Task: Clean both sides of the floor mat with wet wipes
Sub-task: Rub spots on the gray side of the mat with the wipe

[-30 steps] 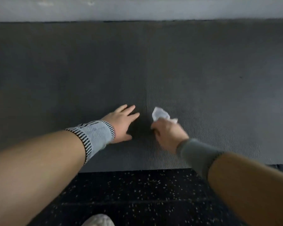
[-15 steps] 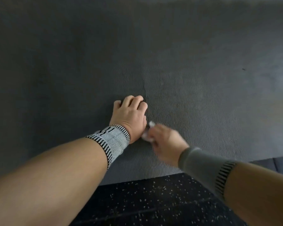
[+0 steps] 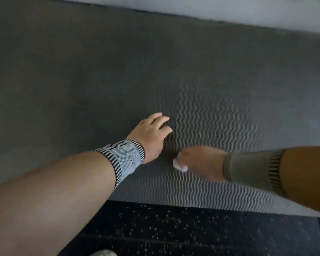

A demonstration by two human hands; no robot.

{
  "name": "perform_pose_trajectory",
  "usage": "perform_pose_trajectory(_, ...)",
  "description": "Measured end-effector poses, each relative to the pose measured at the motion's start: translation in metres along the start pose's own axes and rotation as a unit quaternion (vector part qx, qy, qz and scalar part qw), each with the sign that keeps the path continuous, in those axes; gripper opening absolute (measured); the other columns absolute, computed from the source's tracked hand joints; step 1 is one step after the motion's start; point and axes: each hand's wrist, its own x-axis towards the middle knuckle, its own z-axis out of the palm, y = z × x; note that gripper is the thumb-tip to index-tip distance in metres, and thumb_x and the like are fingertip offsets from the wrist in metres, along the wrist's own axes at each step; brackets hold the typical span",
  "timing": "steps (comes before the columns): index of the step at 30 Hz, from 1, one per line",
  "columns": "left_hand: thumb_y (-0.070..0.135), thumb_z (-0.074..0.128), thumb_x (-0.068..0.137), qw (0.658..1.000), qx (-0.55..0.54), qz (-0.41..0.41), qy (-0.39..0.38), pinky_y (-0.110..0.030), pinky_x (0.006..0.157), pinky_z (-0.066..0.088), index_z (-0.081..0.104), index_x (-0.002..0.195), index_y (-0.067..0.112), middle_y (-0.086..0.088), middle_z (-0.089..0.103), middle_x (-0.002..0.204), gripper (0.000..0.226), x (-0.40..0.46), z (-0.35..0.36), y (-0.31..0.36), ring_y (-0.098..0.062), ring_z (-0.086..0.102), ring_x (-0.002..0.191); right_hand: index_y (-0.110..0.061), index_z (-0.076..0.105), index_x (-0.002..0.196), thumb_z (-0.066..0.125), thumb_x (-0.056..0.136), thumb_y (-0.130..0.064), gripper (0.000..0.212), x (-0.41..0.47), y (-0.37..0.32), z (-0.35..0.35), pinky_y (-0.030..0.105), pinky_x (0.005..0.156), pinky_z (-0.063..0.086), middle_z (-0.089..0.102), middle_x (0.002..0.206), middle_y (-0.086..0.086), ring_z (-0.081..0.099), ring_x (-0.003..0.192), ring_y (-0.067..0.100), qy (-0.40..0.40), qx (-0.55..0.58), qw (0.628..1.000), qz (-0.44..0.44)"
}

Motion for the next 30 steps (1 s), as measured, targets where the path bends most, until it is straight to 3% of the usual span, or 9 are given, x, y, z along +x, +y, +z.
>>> perform_pose_trajectory(3,0.034,0.053,0.090,0.997,0.071,-0.015,-0.012,-0.049,0.111,0.028,0.043,0.138,0.025,-0.004,0.019,0.156,0.050,-0.014,-0.009,-0.002,-0.025,0.011,0.144,-0.019,0.053,0.120,0.051,0.091,-0.010,0.031,0.021,-0.004,0.001,0.036,0.094,0.047,0.051,0.123,0.002,0.052,0.112,0.022,0.067,-0.015,0.997,-0.021)
perform_pose_trajectory(6,0.041,0.055,0.090,0.991,0.111,-0.068,-0.031,-0.047,0.107,0.034,0.042,0.140,0.025,-0.004,0.023,0.155,0.054,-0.021,-0.026,-0.018,-0.027,0.022,0.140,-0.017,0.061,0.104,0.051,0.089,-0.013,0.019,0.067,0.034,-0.033,0.037,0.088,0.045,0.057,0.104,0.005,0.053,0.101,0.026,0.191,-0.053,0.973,0.116)
perform_pose_trajectory(9,0.044,0.054,0.091,0.982,0.106,-0.114,-0.106,-0.046,0.107,0.037,0.036,0.145,0.025,-0.003,0.024,0.154,0.060,-0.026,-0.039,-0.028,-0.027,0.027,0.139,-0.017,0.063,0.102,0.056,0.087,-0.013,0.017,0.062,0.044,-0.042,0.032,0.078,0.046,0.057,0.100,0.005,0.055,0.096,0.025,0.196,-0.101,0.958,0.181)
perform_pose_trajectory(12,0.044,0.056,0.089,0.980,0.086,-0.114,-0.136,-0.045,0.109,0.036,0.031,0.147,0.025,-0.002,0.021,0.155,0.066,-0.040,-0.035,-0.023,-0.026,0.024,0.140,-0.015,0.066,0.101,0.060,0.085,-0.012,0.018,0.032,-0.023,0.003,0.038,0.084,0.049,0.060,0.102,0.008,0.058,0.102,0.030,0.076,-0.100,0.992,-0.011)
perform_pose_trajectory(14,0.044,0.058,0.088,0.983,0.082,-0.098,-0.131,-0.045,0.110,0.035,0.028,0.148,0.024,-0.002,0.018,0.156,0.070,-0.049,-0.026,-0.017,-0.026,0.022,0.141,-0.011,0.060,0.112,0.058,0.087,-0.010,0.026,0.019,-0.042,0.017,0.043,0.092,0.047,0.055,0.111,0.011,0.053,0.107,0.030,-0.040,-0.137,0.981,-0.131)
perform_pose_trajectory(18,0.044,0.056,0.090,0.984,0.075,-0.081,-0.137,-0.045,0.113,0.032,0.022,0.151,0.025,-0.002,0.011,0.159,0.073,-0.060,-0.017,-0.015,-0.024,0.016,0.144,-0.018,0.058,0.107,0.046,0.093,-0.020,0.019,0.039,0.006,-0.022,0.031,0.065,0.049,0.052,0.099,-0.001,0.057,0.081,0.022,0.140,0.027,0.989,0.049)
perform_pose_trajectory(22,0.039,0.053,0.094,0.986,0.063,-0.070,-0.139,-0.044,0.112,0.034,0.028,0.149,0.026,0.000,0.018,0.157,0.062,-0.054,-0.025,-0.020,-0.022,0.021,0.142,-0.019,0.054,0.111,0.053,0.089,-0.026,0.023,0.044,0.034,-0.040,0.032,0.076,0.051,0.051,0.105,-0.003,0.056,0.087,0.017,0.237,0.125,0.952,0.146)
perform_pose_trajectory(27,0.038,0.054,0.093,0.989,0.062,-0.072,-0.110,-0.044,0.108,0.038,0.037,0.144,0.028,0.000,0.021,0.154,0.054,-0.050,-0.025,-0.020,-0.023,0.024,0.140,-0.014,0.056,0.118,0.051,0.094,-0.026,0.028,0.056,0.032,-0.036,0.029,0.079,0.043,0.050,0.114,0.008,0.053,0.099,0.023,0.213,0.078,0.952,0.204)
perform_pose_trajectory(30,0.043,0.058,0.090,0.989,0.070,-0.073,-0.112,-0.044,0.111,0.034,0.033,0.147,0.031,-0.001,0.014,0.157,0.063,-0.056,-0.024,-0.026,-0.024,0.017,0.143,-0.016,0.051,0.124,0.046,0.096,-0.020,0.028,0.053,0.002,-0.025,0.034,0.081,0.049,0.050,0.110,0.007,0.054,0.095,0.023,0.145,0.028,0.976,0.162)
